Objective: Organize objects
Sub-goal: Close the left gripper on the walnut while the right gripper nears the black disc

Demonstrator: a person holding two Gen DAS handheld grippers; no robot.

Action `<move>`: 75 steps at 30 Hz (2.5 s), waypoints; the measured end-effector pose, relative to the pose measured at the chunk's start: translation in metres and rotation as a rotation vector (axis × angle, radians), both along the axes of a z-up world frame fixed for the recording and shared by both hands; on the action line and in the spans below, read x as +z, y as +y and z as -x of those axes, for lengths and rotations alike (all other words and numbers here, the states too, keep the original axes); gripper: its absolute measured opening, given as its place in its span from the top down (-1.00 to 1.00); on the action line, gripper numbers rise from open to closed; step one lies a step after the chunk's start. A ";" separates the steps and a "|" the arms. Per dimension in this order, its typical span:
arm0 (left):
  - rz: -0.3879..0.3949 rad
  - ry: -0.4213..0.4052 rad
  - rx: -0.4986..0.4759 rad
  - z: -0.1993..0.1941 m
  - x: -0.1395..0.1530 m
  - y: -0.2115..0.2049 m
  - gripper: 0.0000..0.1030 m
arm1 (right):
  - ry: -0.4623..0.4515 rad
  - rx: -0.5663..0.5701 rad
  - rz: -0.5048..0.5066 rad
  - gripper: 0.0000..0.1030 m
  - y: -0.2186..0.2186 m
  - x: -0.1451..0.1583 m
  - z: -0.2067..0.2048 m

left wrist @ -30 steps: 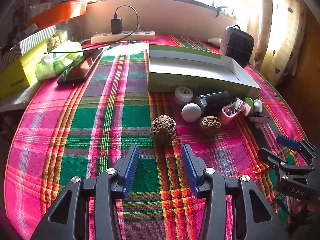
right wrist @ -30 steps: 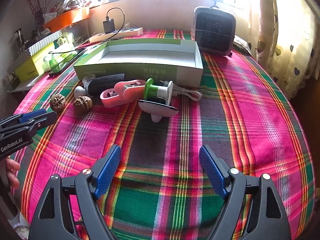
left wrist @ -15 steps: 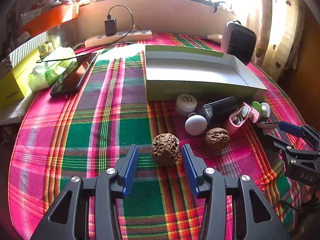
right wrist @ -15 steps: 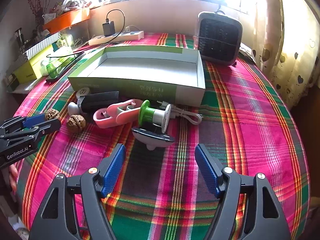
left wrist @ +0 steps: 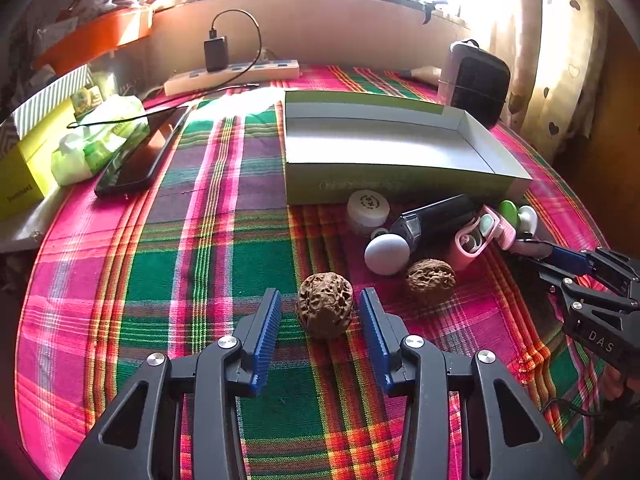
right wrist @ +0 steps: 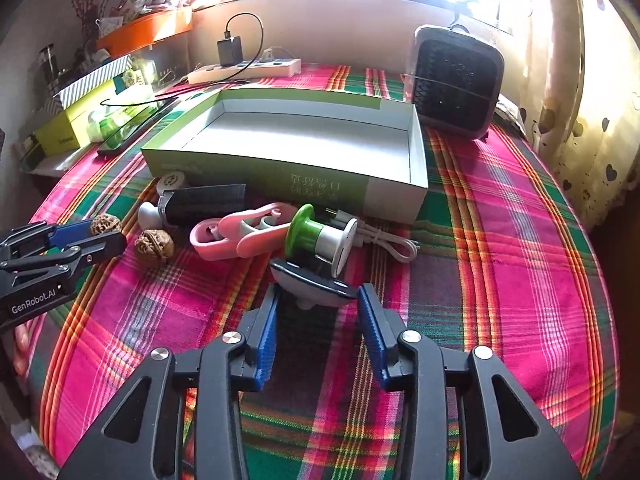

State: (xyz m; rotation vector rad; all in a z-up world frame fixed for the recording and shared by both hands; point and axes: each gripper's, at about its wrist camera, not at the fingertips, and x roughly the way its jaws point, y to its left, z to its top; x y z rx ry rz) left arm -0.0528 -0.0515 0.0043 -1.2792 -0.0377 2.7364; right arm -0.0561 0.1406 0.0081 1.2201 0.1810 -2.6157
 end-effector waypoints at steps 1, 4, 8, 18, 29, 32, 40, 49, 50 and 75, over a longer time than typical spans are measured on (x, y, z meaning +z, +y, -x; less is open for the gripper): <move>-0.002 0.000 -0.001 0.000 0.000 0.000 0.27 | -0.001 0.002 0.003 0.41 0.000 0.000 0.000; -0.004 0.000 -0.002 -0.001 0.000 0.000 0.30 | -0.002 0.007 0.006 0.49 0.000 0.000 -0.002; -0.004 0.000 -0.002 -0.001 0.000 0.000 0.31 | -0.017 0.033 0.031 0.51 0.000 0.000 -0.005; -0.008 -0.002 -0.002 -0.001 0.000 0.000 0.31 | 0.031 0.081 -0.019 0.48 -0.002 0.005 -0.008; -0.001 -0.002 -0.001 -0.001 0.000 -0.001 0.31 | 0.022 0.143 -0.012 0.06 -0.011 0.002 0.004; -0.001 -0.003 -0.001 -0.001 0.000 -0.001 0.31 | 0.024 0.148 -0.003 0.07 -0.013 0.003 0.006; -0.001 -0.004 0.001 -0.001 0.000 -0.003 0.31 | 0.012 0.135 -0.003 0.36 -0.014 0.001 0.009; 0.018 -0.008 0.016 -0.003 0.001 -0.002 0.48 | 0.015 0.122 0.023 0.38 -0.013 0.004 0.005; 0.018 -0.009 0.019 -0.002 0.001 -0.002 0.48 | 0.015 0.122 0.026 0.38 -0.014 0.004 0.004; 0.016 0.032 0.000 -0.012 0.017 0.010 0.48 | 0.021 0.113 0.069 0.39 -0.016 0.010 -0.010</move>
